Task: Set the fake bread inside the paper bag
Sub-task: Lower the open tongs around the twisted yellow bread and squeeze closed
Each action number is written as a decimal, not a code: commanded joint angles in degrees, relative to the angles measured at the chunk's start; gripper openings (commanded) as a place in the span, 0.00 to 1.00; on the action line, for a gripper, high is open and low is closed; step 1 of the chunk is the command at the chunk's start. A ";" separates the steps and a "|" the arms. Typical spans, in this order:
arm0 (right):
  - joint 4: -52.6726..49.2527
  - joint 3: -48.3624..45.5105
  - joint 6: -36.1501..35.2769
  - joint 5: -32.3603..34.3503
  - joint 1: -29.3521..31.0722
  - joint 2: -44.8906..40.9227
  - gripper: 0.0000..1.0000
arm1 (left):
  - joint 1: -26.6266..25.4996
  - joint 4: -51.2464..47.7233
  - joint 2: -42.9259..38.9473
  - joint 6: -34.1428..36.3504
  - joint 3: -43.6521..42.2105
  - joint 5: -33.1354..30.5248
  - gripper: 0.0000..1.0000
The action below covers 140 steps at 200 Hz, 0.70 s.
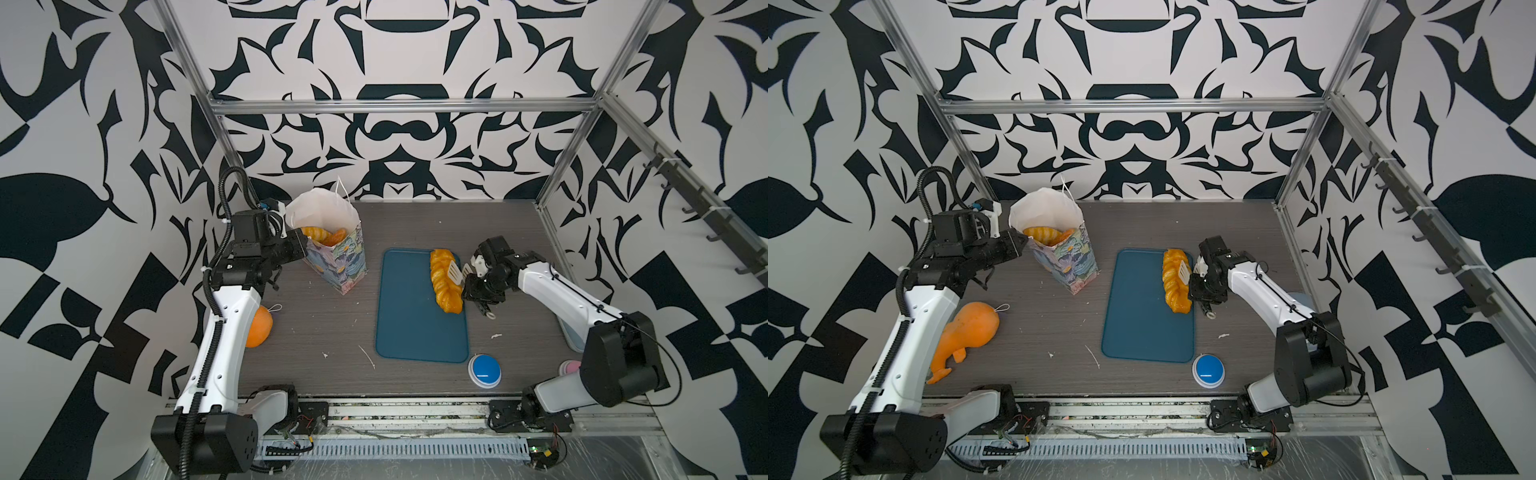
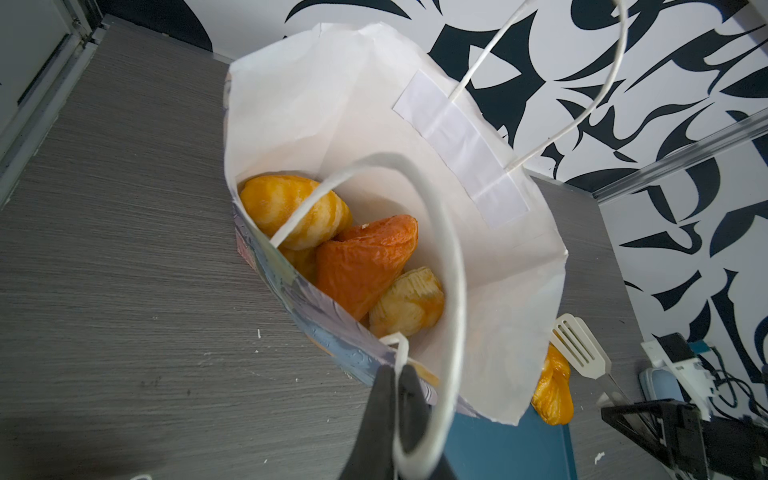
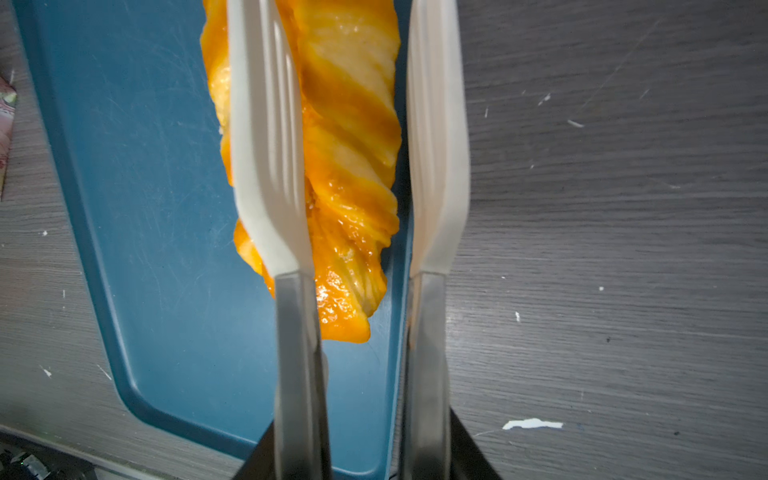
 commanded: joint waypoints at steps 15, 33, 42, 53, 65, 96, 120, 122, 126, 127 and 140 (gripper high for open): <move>1.64 0.22 0.44 -1.20 -0.12 -0.03 0.44 | 0.12 -0.36 0.02 -0.30 -0.60 0.82 0.00; 1.80 0.18 0.48 -1.25 -0.14 0.32 0.44 | 0.12 -0.35 0.13 -0.23 -0.59 0.78 0.00; 1.74 0.22 0.37 -1.26 -0.09 0.51 0.44 | 0.12 -0.32 0.11 -0.29 -0.61 0.83 0.00; 1.74 0.22 0.39 -1.08 -0.14 0.85 0.44 | 0.11 -0.36 0.16 -0.28 -0.60 0.79 0.00; 1.45 0.40 0.33 -0.94 -0.13 1.20 0.44 | 0.09 -0.31 0.13 -0.28 -0.59 0.83 0.00; 1.45 0.56 0.32 -0.69 -0.14 0.85 0.42 | 0.09 -0.28 0.10 -0.30 -0.63 0.88 0.00; 1.47 0.83 0.36 -1.07 -0.14 0.21 0.40 | 0.11 -0.28 0.10 -0.29 -0.59 0.98 0.00; 1.47 0.84 0.33 -1.06 -0.14 0.10 0.40 | 0.12 -0.28 0.16 -0.30 -0.63 0.93 0.00; 1.47 0.84 0.45 -1.20 -0.14 -0.02 0.39 | 0.12 -0.22 0.11 -0.30 -0.60 1.05 0.00; 1.47 0.84 0.47 -1.22 -0.14 -0.11 0.39 | 0.12 -0.25 0.10 -0.35 -0.59 1.07 0.00; 1.80 0.84 0.46 -1.41 -0.14 -0.59 0.38 | 0.12 -0.28 0.21 -0.38 -0.56 1.03 0.00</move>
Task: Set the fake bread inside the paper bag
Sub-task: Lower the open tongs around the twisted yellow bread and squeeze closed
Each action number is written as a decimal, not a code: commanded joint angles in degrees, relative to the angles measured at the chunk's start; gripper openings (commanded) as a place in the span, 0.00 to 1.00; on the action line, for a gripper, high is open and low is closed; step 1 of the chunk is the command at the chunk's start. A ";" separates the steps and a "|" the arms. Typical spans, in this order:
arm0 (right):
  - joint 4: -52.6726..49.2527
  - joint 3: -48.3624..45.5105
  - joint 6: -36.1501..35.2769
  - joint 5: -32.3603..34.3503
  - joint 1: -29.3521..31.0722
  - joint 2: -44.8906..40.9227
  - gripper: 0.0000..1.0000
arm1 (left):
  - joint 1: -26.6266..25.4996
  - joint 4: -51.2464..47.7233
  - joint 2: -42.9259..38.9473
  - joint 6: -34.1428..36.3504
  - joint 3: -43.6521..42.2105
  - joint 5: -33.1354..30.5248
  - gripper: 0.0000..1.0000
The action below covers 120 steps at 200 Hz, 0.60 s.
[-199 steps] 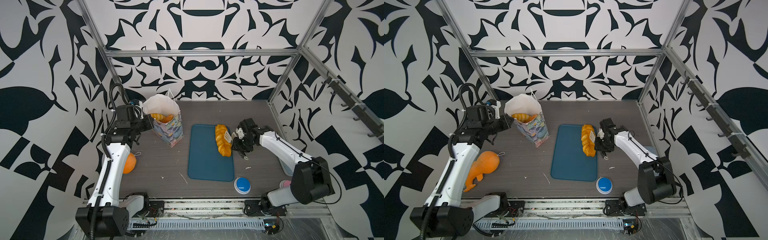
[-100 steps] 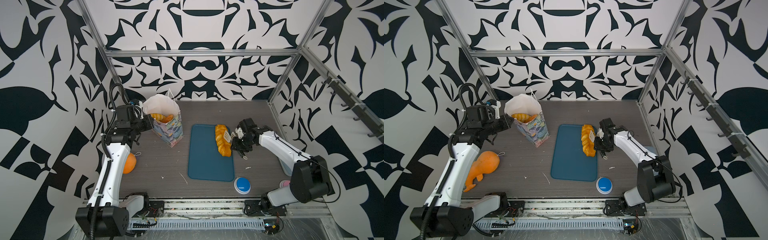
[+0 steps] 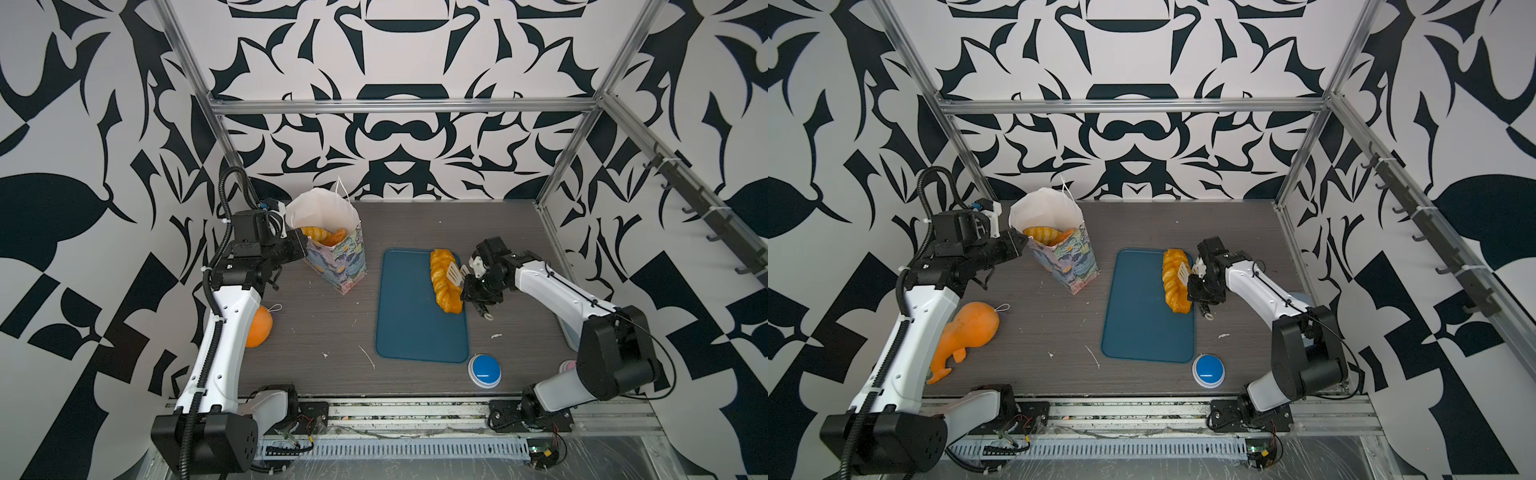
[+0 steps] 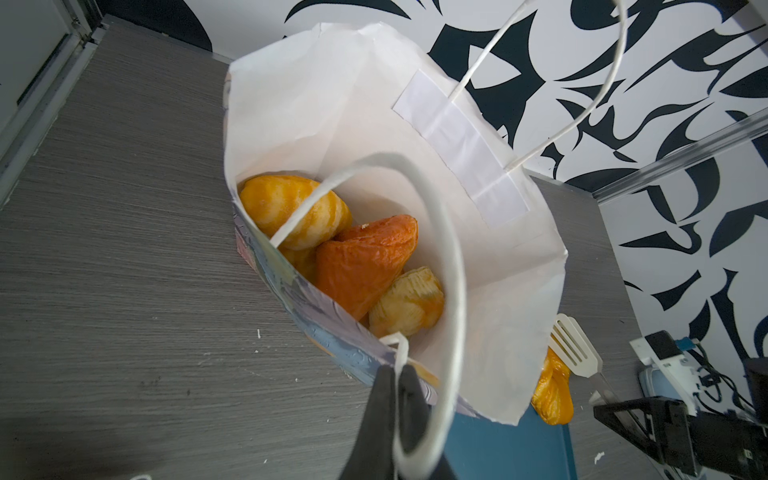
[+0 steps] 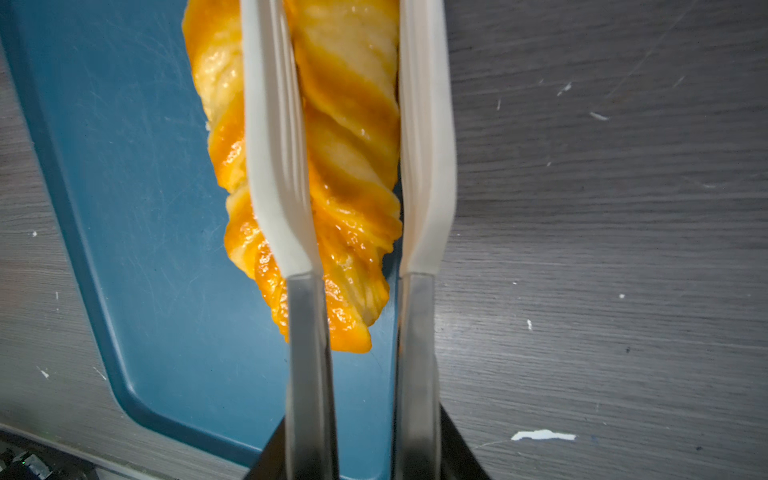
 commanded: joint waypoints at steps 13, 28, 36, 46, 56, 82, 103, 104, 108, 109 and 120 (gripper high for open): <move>1.17 0.99 0.28 -0.59 -0.14 -2.79 0.36 | 0.12 -0.27 0.27 -0.32 -0.59 0.97 0.00; 0.91 1.23 0.22 -0.61 -0.14 -2.93 0.35 | 0.12 -0.25 0.20 -0.34 -0.61 1.02 0.00; 0.95 1.25 0.26 -0.56 -0.13 -3.14 0.35 | 0.12 -0.21 0.21 -0.31 -0.63 1.01 0.00; 1.12 1.27 0.26 -0.77 -0.12 -3.62 0.34 | 0.11 -0.20 0.19 -0.29 -0.68 0.97 0.00; 1.55 1.11 0.15 -1.08 -0.14 -4.14 0.33 | 0.11 -0.27 0.19 -0.34 -0.63 0.96 0.00; 2.22 0.97 0.09 -1.28 -0.12 -5.52 0.34 | 0.12 -0.15 0.17 -0.35 -0.68 0.94 0.00; 2.40 0.78 0.04 -1.29 -0.15 -6.55 0.33 | 0.18 -0.27 0.16 -0.30 -0.67 0.98 0.00; 2.40 0.80 0.06 -1.28 -0.15 -6.57 0.33 | 0.15 -0.28 0.17 -0.29 -0.72 0.96 0.00; 2.40 0.81 0.08 -1.27 -0.19 -6.84 0.33 | 0.09 -0.27 0.10 -0.32 -0.68 1.00 0.00; 2.40 0.81 0.09 -1.27 -0.21 -6.85 0.33 | 0.11 -0.27 0.10 -0.30 -0.68 0.93 0.00; 2.40 0.77 0.01 -1.33 -0.14 -7.43 0.33 | 0.10 -0.27 0.10 -0.27 -0.67 0.96 0.00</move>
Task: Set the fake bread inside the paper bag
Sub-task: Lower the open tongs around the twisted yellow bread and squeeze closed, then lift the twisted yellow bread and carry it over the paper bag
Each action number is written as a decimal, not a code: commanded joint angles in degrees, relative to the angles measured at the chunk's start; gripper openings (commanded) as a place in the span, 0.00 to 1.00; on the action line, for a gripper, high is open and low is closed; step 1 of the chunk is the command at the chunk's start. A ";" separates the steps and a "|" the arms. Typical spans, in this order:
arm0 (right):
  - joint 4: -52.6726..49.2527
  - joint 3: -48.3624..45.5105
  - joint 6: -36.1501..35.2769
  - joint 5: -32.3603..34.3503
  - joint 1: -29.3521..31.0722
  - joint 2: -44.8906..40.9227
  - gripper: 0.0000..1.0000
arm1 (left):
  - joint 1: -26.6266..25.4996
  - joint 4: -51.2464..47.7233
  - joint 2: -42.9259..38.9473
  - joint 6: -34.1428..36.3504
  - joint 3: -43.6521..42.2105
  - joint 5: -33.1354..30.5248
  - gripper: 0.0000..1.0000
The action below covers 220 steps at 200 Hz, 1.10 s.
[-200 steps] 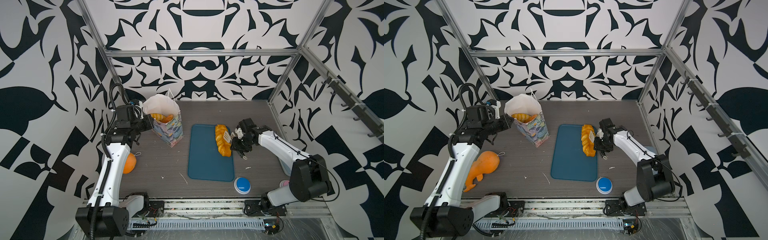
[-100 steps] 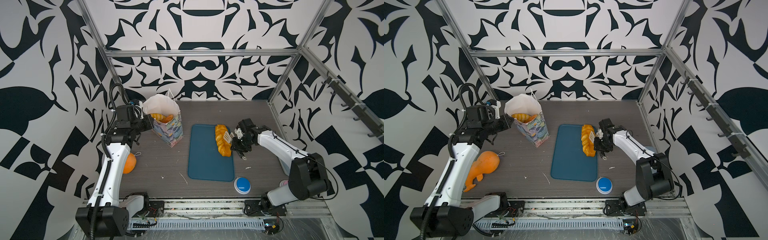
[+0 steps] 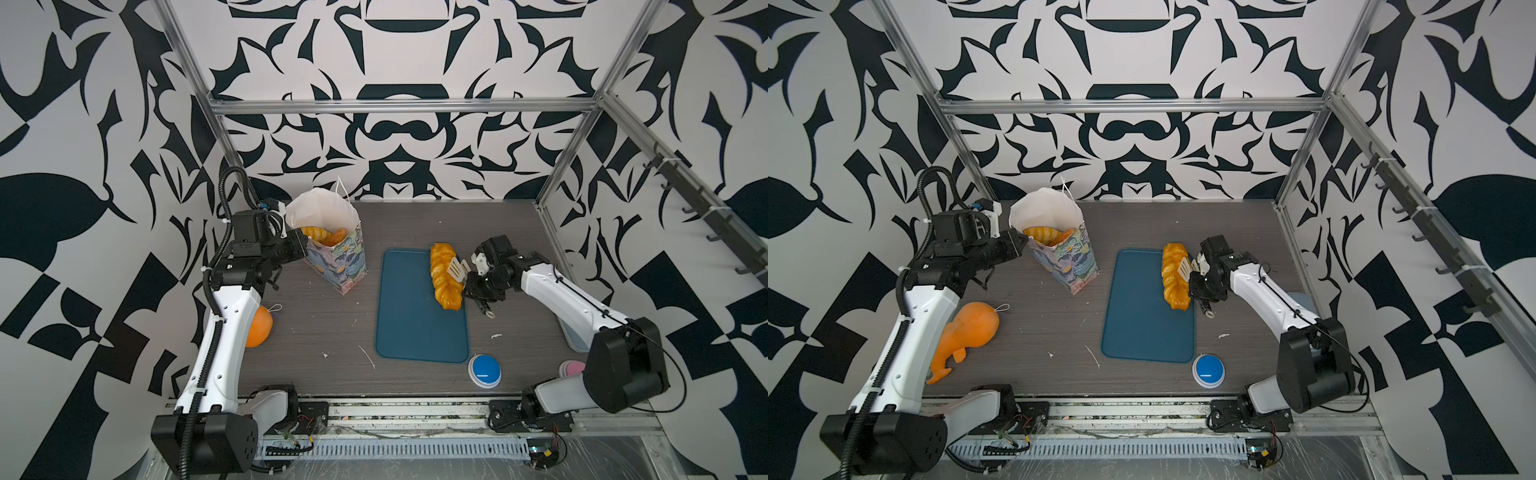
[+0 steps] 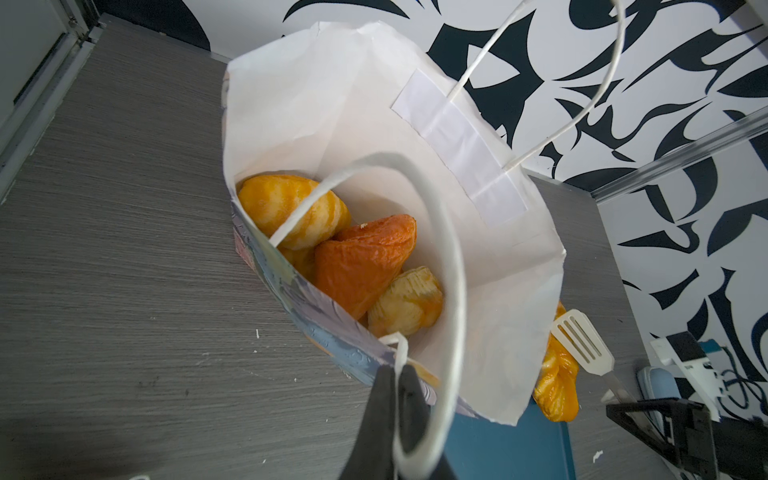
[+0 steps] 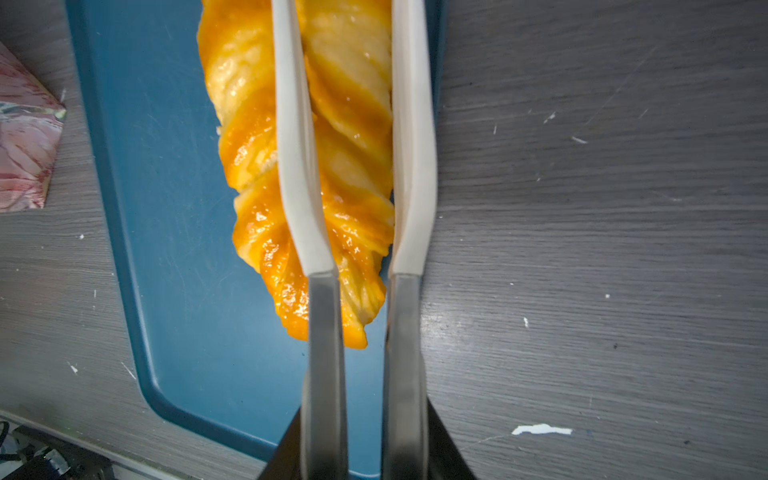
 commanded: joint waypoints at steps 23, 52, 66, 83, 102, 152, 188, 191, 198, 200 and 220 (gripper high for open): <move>1.77 1.32 -0.09 -1.63 -0.14 -4.34 0.33 | 0.11 -0.27 0.17 -0.28 -0.67 0.79 0.00; 0.80 2.94 -0.02 -2.53 -0.14 -6.07 0.33 | 0.12 -0.27 0.30 -0.32 -0.67 0.77 0.00; 0.54 4.13 0.08 -2.96 -0.06 -6.90 0.33 | 0.16 -0.27 0.26 -0.33 -0.67 0.77 0.00; -0.22 5.82 -0.29 -2.96 0.32 -8.02 0.32 | 0.09 -0.23 0.26 -0.24 -0.67 0.60 0.00; -1.42 8.00 -0.49 -3.22 0.77 -9.00 0.32 | 0.11 -0.23 0.38 -0.33 -0.67 0.59 0.00; -2.55 13.22 -0.99 -2.96 4.19 -11.15 0.32 | 0.12 -0.19 0.31 -0.34 -0.67 0.49 0.00; -3.09 17.23 -1.01 -0.46 8.94 -10.73 0.32 | 0.07 -0.28 0.24 -0.27 -0.67 0.51 0.00; -3.08 17.64 -1.01 -0.29 9.33 -10.72 0.32 | 0.11 -0.28 0.18 -0.33 -0.67 0.51 0.00; -3.13 18.39 -1.00 0.05 10.17 -10.55 0.32 | 0.12 -0.20 0.21 -0.25 -0.67 0.57 0.00; -3.17 18.61 -1.01 0.15 10.35 -10.48 0.32 | 0.12 -0.26 0.20 -0.27 -0.67 0.55 0.00; -3.27 20.71 -1.06 1.07 12.43 -9.98 0.32 | 0.12 -0.27 0.19 -0.30 -0.63 0.63 0.00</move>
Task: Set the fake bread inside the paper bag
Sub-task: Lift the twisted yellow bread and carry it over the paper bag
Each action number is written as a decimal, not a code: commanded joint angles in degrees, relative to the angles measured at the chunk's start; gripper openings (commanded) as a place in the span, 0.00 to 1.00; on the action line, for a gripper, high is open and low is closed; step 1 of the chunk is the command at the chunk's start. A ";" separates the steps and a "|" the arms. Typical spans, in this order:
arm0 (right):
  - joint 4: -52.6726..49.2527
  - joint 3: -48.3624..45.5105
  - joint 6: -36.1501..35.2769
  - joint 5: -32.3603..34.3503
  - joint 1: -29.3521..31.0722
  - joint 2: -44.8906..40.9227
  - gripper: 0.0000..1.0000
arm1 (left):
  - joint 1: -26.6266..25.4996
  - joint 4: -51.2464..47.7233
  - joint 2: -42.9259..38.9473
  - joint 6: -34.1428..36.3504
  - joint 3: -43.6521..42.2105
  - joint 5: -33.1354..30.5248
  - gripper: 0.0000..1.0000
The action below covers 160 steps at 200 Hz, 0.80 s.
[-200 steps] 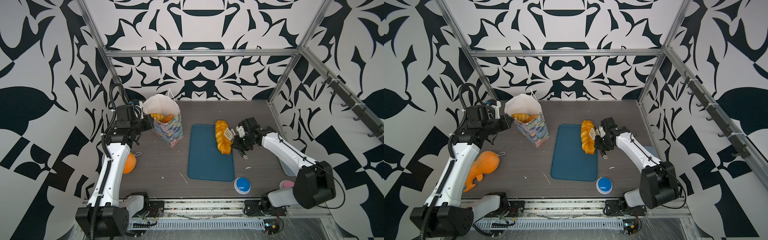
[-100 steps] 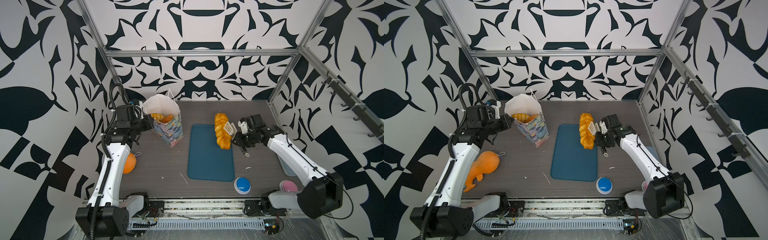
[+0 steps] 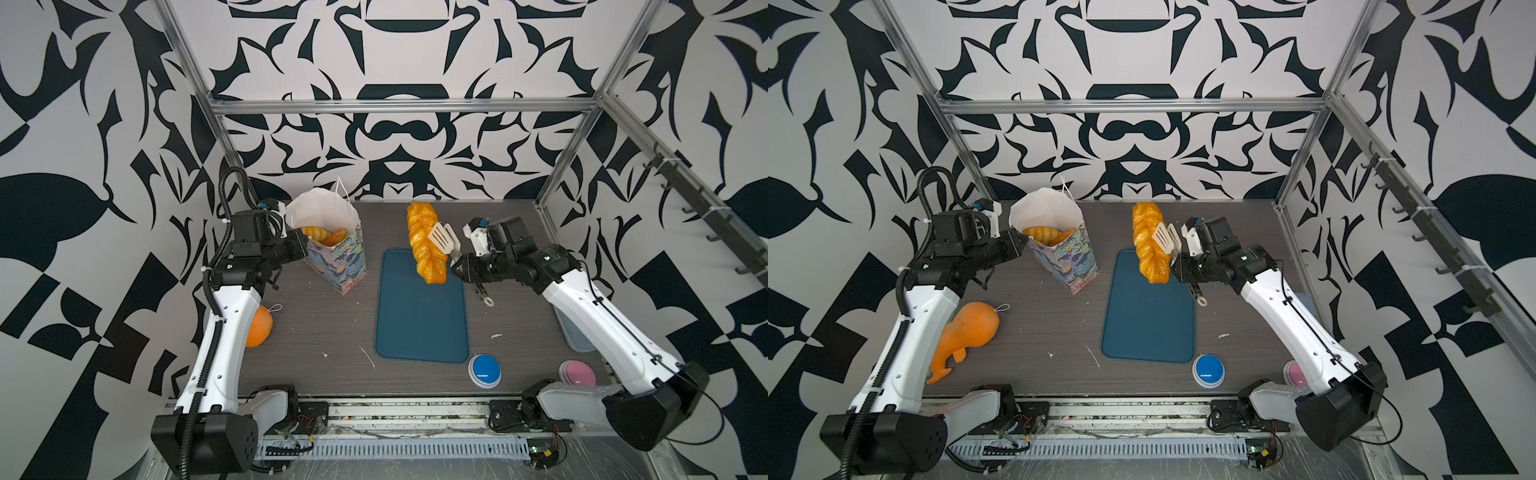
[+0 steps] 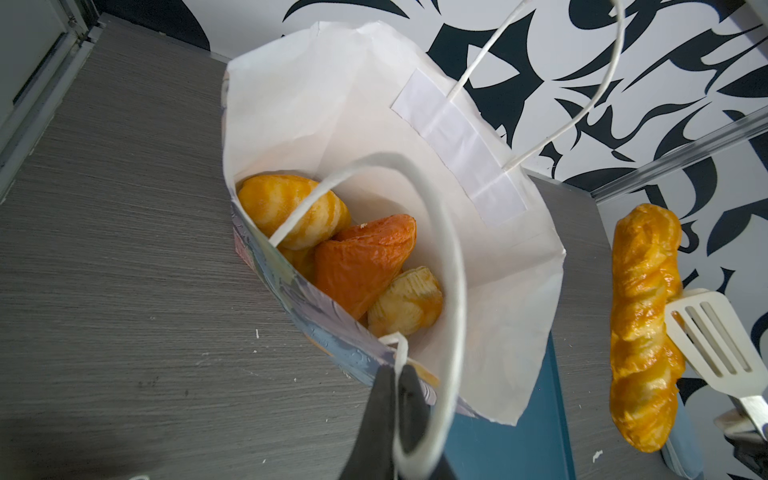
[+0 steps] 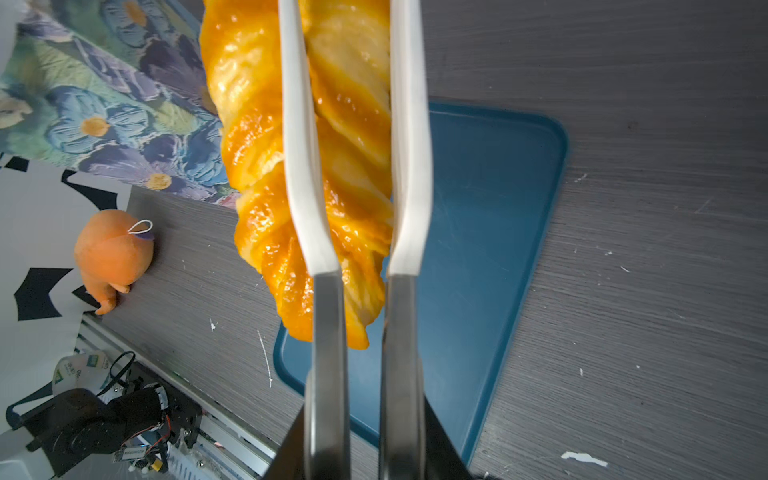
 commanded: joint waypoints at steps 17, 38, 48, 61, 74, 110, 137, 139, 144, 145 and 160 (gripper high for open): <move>1.95 6.66 -0.87 2.28 3.42 -0.18 0.32 | 0.12 -0.24 0.17 -0.26 -0.59 0.61 0.00; 1.93 8.73 -0.94 2.76 5.10 0.69 0.32 | 0.11 -0.27 0.16 -0.28 -0.62 0.54 0.00; 1.93 9.82 -1.13 3.08 5.71 1.18 0.32 | 0.12 -0.27 0.15 -0.31 -0.65 0.51 0.00; 1.96 11.14 -1.23 3.26 6.48 1.78 0.32 | 0.12 -0.25 0.15 -0.26 -0.65 0.56 0.00; 2.05 12.60 -1.22 3.42 7.22 2.49 0.32 | 0.07 -0.28 0.17 -0.27 -0.61 0.54 0.00; 2.31 17.99 -1.89 3.86 9.80 5.48 0.32 | 0.12 -0.22 0.14 -0.19 -0.60 0.53 0.00; 2.33 22.72 -2.61 4.50 12.13 8.44 0.32 | 0.07 -0.27 0.08 -0.27 -0.65 0.31 0.00; 2.31 23.10 -2.68 4.57 12.24 8.66 0.32 | 0.06 -0.21 0.08 -0.26 -0.65 0.41 0.00; 2.33 23.92 -2.80 4.63 12.61 9.20 0.32 | 0.12 -0.28 0.09 -0.25 -0.66 0.31 0.00; 2.32 24.13 -2.76 4.67 12.63 9.38 0.32 | 0.12 -0.28 0.08 -0.26 -0.66 0.37 0.00; 2.34 26.38 -2.99 4.67 13.42 11.19 0.32 | 0.12 -0.31 0.08 -0.20 -0.61 0.38 0.00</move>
